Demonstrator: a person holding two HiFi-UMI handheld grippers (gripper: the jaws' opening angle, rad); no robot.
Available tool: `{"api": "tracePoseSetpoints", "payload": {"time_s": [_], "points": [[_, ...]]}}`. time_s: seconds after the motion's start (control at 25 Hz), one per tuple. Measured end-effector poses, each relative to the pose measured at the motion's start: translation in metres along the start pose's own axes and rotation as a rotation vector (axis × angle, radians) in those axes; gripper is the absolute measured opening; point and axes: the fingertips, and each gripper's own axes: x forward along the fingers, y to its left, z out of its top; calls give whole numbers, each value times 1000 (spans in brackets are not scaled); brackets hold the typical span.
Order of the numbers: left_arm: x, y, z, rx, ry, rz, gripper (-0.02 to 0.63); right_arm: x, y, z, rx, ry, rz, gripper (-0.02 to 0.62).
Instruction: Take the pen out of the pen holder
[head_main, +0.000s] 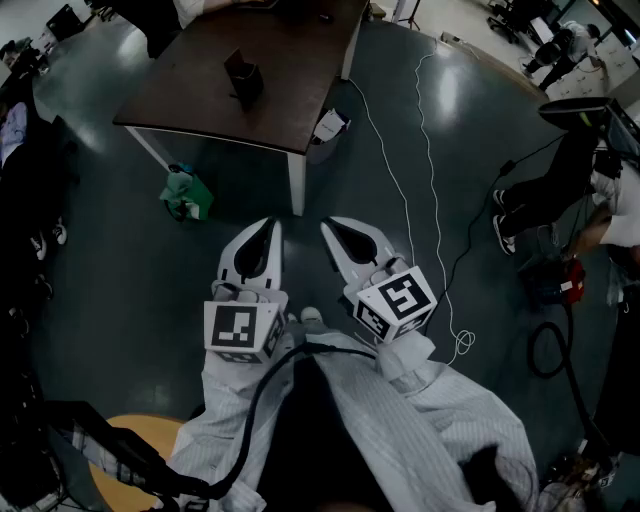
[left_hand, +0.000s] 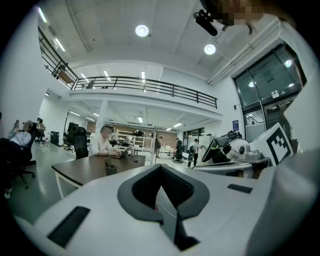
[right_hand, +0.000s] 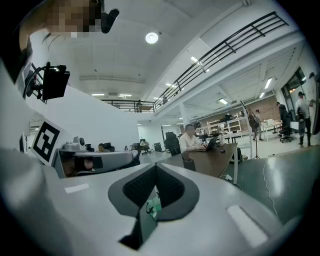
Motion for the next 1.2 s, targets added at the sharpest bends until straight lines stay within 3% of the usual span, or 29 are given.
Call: {"api": "tracePoseSetpoints", "payload": {"time_s": [0.52,1.0,1.2], "points": [[21,-6,-10,-2,17,-58,5,6,-14,-8,29,2,-35,2],[90,-64,-28,39,77,-157,5,-46,-99,-12,112,-32,-159,3],[136,-75,-28,44,81,-200,5,-42,-136,-13,120,-33,-188,3]]}}
